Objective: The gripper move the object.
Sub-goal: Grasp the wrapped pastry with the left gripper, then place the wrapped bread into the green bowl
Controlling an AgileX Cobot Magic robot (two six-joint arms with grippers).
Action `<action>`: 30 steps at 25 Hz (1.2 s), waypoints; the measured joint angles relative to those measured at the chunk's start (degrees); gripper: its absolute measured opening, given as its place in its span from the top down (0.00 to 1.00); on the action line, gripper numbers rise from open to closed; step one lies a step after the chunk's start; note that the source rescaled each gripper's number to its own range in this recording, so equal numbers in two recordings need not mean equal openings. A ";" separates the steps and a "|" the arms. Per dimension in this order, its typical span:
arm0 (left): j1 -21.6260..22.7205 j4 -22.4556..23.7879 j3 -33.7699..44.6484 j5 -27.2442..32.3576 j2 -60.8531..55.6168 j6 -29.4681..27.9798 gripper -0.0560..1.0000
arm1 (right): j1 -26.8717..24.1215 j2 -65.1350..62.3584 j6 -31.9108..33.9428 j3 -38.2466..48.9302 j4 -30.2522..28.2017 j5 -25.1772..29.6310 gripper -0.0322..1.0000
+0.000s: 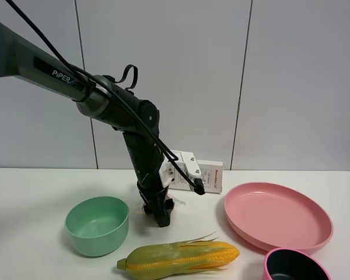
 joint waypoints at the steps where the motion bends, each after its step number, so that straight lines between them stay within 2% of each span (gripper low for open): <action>1: 0.00 0.07 -0.14 0.00 0.00 0.00 0.49 | 0.00 0.00 0.00 0.00 0.00 0.00 0.00; 2: 0.00 0.07 -0.14 0.00 0.00 0.00 0.49 | 0.00 0.00 0.00 0.00 0.00 0.00 0.00; 5: 0.00 0.13 -1.19 1.16 0.35 0.04 0.83 | 0.00 0.00 0.00 0.00 0.00 0.00 0.00; 6: 0.00 0.18 -1.65 1.79 0.34 0.04 0.91 | 0.00 0.00 0.00 0.00 0.00 0.00 0.00; 7: 0.00 0.18 -2.26 2.79 0.35 0.04 0.94 | 0.00 0.00 0.00 0.00 0.00 0.00 0.00; 12: 0.00 0.07 -8.12 11.17 0.86 0.04 0.94 | 0.00 0.00 0.00 0.00 0.00 0.00 0.00; 13: 0.00 -0.08 -10.04 13.56 0.86 0.04 0.94 | 0.00 0.00 0.00 0.00 0.00 0.00 0.00; 14: 0.00 -0.62 -14.19 18.55 0.86 0.04 0.94 | 0.00 0.00 0.00 0.00 0.00 0.00 0.00; 17: 0.00 -1.51 -21.93 26.33 0.86 -0.01 0.94 | 0.00 0.00 0.00 0.00 0.00 0.00 0.00; 20: 0.00 -2.02 -28.94 27.35 0.30 -2.18 0.94 | 0.00 0.00 0.00 0.00 0.00 0.00 0.00; 22: 0.00 -1.92 -30.58 27.52 -0.88 -3.70 0.94 | 0.00 0.00 0.00 0.00 0.00 0.00 0.00; 24: 0.00 -0.61 -30.64 28.08 -2.57 -5.00 0.94 | 0.00 0.00 0.00 0.00 0.00 0.00 0.00; 27: 0.21 3.93 -30.14 28.42 -4.54 -10.37 0.94 | 0.00 0.00 0.00 0.00 0.00 0.00 0.00; 28: 0.21 3.93 -30.14 28.42 -4.54 -10.37 0.94 | 0.00 0.00 0.00 0.00 0.00 0.00 0.00; 30: 0.76 5.77 -27.99 28.36 -6.15 -14.68 0.94 | 0.00 0.00 0.00 0.00 0.00 0.00 0.00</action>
